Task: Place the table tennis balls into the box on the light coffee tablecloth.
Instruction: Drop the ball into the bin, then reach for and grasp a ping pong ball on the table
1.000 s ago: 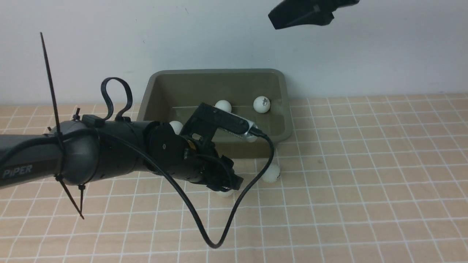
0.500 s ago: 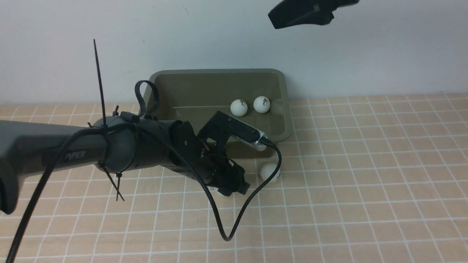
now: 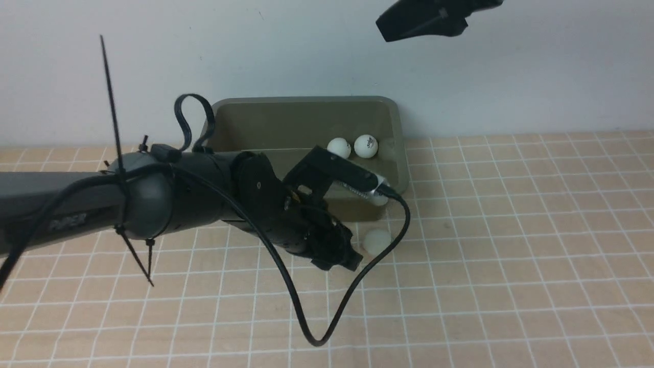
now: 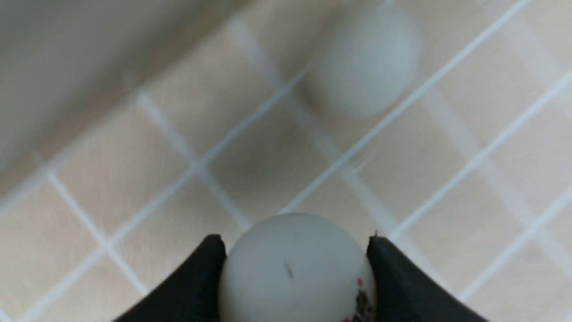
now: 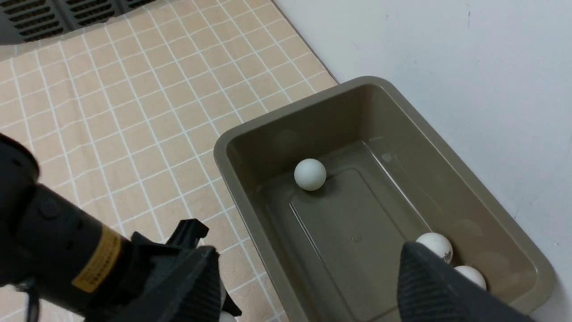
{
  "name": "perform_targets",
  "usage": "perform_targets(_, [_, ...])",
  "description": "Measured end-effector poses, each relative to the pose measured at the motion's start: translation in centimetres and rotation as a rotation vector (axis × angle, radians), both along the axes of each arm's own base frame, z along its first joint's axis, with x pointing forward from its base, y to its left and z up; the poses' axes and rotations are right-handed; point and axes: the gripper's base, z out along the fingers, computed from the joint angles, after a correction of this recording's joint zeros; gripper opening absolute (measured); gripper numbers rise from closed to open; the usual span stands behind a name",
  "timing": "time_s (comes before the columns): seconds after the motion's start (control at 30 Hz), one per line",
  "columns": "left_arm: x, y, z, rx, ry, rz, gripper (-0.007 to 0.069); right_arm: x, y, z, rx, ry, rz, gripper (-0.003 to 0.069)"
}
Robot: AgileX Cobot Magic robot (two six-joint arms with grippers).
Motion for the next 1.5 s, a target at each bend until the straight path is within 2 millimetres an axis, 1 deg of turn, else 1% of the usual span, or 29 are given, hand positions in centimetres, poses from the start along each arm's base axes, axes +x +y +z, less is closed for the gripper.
perform_targets(0.03, [-0.1,-0.3,1.2,-0.016,-0.041,-0.021,0.0316,0.0,0.0,0.0,0.0,0.0,0.0,0.0484])
perform_targets(0.1, [0.3,-0.6,2.7,-0.027,-0.102,-0.052,0.0316,0.0,0.0,0.0,0.0,0.0,0.0,0.0484])
perform_targets(0.2, [1.7,0.3,3.7,-0.037,-0.149,-0.03,0.0316,0.0,0.0,0.0,-0.003,-0.001,-0.001,0.0484])
perform_targets(0.27, [3.8,2.3,4.0,-0.047,-0.187,0.049,0.0316,0.0,0.0,0.0,-0.005,-0.001,-0.001,0.0484])
perform_targets(0.3, [4.0,2.5,4.2,-0.049,-0.19,0.057,0.0316,0.0,0.0,0.0,-0.005,-0.001,-0.001,0.0484])
perform_targets(0.33, [5.7,4.2,4.3,-0.047,-0.221,0.111,0.0316,0.0,0.0,0.0,-0.005,-0.001,-0.001,0.0484])
perform_targets(0.4, [8.1,6.8,4.7,-0.029,-0.266,0.166,0.0316,0.0,0.0,0.0,-0.005,-0.001,-0.001,0.0484])
perform_targets(0.47, [10.1,8.4,4.3,0.014,-0.289,0.161,0.0316,0.0,0.0,0.0,-0.003,0.003,-0.004,0.0484])
perform_targets(0.5, [10.6,8.9,4.5,0.021,-0.299,0.161,0.0316,0.0,0.0,0.0,-0.002,0.004,-0.006,0.0484])
perform_targets(0.53, [11.7,9.5,3.7,0.051,-0.294,0.135,0.032,0.0,0.0,0.0,-0.001,0.006,-0.007,0.0484])
perform_targets(0.57, [12.5,9.6,3.3,0.059,-0.286,0.115,0.0335,0.0,0.0,0.0,-0.001,0.006,-0.007,0.0484])
perform_targets(0.6, [12.7,9.6,3.4,0.055,-0.29,0.113,0.0339,0.0,0.0,0.0,-0.001,0.006,-0.007,0.0484])
perform_targets(0.63, [13.2,9.5,2.7,0.058,-0.271,0.087,0.0363,0.0,0.0,0.0,-0.001,0.006,-0.007,0.0484])
perform_targets(0.67, [13.9,9.1,2.5,0.027,-0.249,0.061,0.043,0.0,0.0,0.0,-0.001,0.006,-0.007,0.0484])
perform_targets(0.7, [14.0,8.8,2.3,0.016,-0.232,0.046,0.0463,0.0,0.0,0.0,-0.001,0.006,-0.007,0.0484])
perform_targets(0.73, [14.1,8.6,2.7,-0.008,-0.218,0.034,0.0503,0.0,0.0,0.0,0.0,0.007,-0.008,0.0484])
perform_targets(0.8, [14.0,8.3,3.8,-0.031,-0.206,0.01,0.0531,0.0,0.0,0.0,0.0,0.007,-0.008,0.0484])
perform_targets(0.87, [13.1,8.3,6.1,-0.037,-0.192,-0.025,0.0528,0.0,0.0,0.0,-0.002,0.007,-0.008,0.0484])
perform_targets(0.93, [11.8,8.9,8.5,-0.027,-0.172,-0.038,0.0502,0.0,-0.1,0.0,-0.004,0.006,-0.009,0.0484])
perform_targets(1.03, [9.0,10.7,12.5,-0.01,-0.106,-0.021,0.0449,0.0,-0.1,-0.1,-0.006,0.006,-0.009,0.0484])
perform_targets(1.1, [7.3,11.8,14.4,0.011,-0.065,-0.003,0.0419,0.1,-0.1,-0.1,-0.018,0.003,-0.013,0.0484])
perform_targets(1.17, [5.8,12.8,15.8,0.039,-0.018,0.015,0.0391,0.1,-0.3,-0.3,-0.034,0.01,-0.028,0.0484])
perform_targets(1.2, [4.9,13.4,16.3,0.07,0.027,0.03,0.0375,0.2,-0.3,-0.8,-0.05,0.028,-0.041,0.0484])
perform_targets(1.27, [4.3,14.1,16.5,0.097,0.061,0.053,0.0358,0.2,-0.4,-1.5,-0.075,0.052,-0.056,0.0484])
perform_targets(1.3, [3.8,15.0,16.8,0.115,0.1,0.111,0.0337,0.2,-0.3,-3.2,-0.124,0.102,-0.069,0.0484])
perform_targets(1.33, [3.8,15.5,16.8,0.121,0.107,0.139,0.0328,0.2,-0.3,-3.9,-0.141,0.125,-0.076,0.0484])
perform_targets(1.37, [3.7,15.8,16.7,0.129,0.112,0.161,0.0321,0.1,-0.1,-5.1,-0.162,0.17,-0.082,0.0484])
perform_targets(1.4, [3.6,15.9,16.8,0.13,0.114,0.168,0.0318,0.1,-0.1,-5.6,-0.169,0.187,-0.082,0.0484])
perform_targets(1.5, [3.2,17.4,17.0,0.184,0.11,0.223,0.0295,-0.2,0.3,-10.1,-0.191,0.315,-0.144,0.0484])
